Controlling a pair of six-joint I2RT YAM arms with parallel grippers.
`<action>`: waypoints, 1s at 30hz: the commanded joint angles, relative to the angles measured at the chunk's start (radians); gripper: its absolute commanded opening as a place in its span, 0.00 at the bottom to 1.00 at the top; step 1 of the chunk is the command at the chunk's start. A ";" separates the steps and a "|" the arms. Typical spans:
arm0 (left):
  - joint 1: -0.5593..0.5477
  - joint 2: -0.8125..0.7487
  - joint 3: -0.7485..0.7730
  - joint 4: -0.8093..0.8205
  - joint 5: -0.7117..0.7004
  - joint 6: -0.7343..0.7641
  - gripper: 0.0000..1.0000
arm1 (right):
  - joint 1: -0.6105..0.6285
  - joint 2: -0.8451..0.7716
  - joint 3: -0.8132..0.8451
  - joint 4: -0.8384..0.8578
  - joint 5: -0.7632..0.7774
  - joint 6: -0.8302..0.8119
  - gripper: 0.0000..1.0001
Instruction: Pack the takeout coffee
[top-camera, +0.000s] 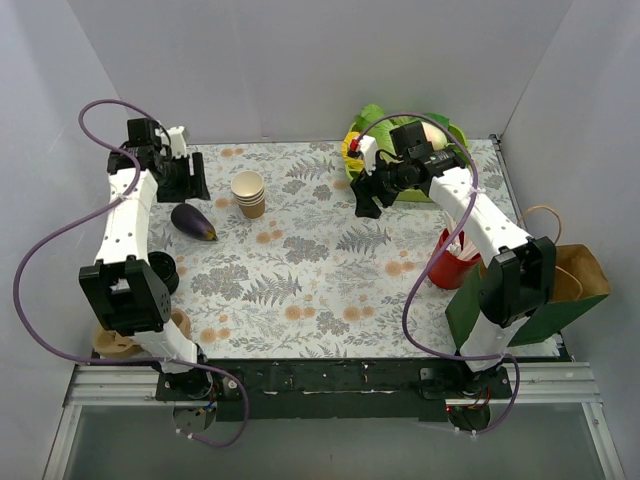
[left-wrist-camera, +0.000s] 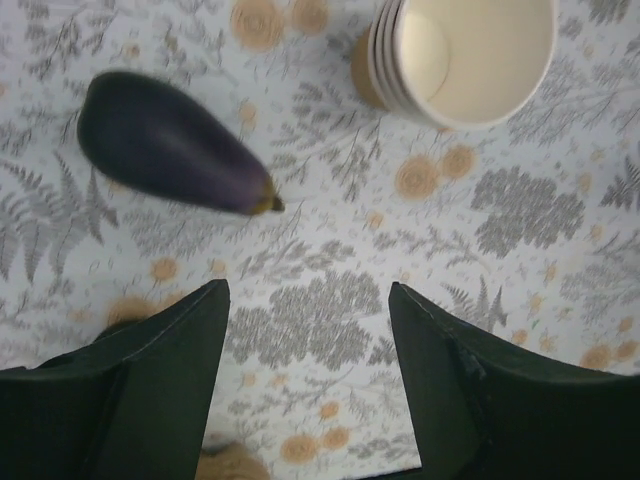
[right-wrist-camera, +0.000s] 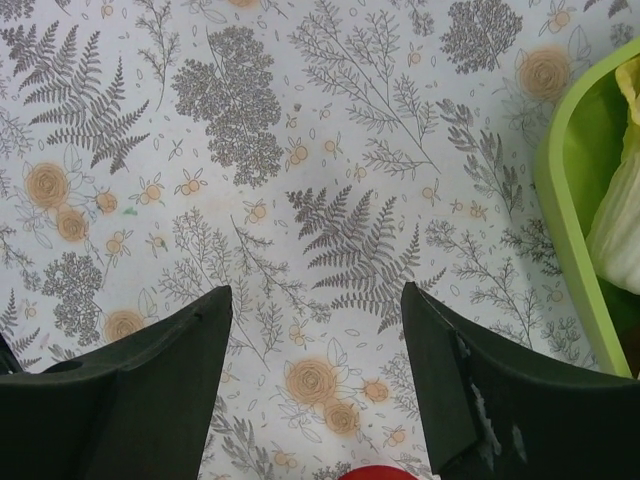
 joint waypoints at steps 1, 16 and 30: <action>-0.022 0.103 0.101 0.154 0.005 -0.105 0.64 | 0.003 -0.002 0.032 -0.026 0.001 0.039 0.75; -0.206 0.413 0.348 0.159 -0.044 -0.100 0.47 | 0.003 -0.070 -0.043 0.024 0.050 0.056 0.74; -0.257 0.424 0.389 0.180 -0.123 -0.077 0.41 | 0.003 -0.077 -0.076 0.032 0.073 0.050 0.74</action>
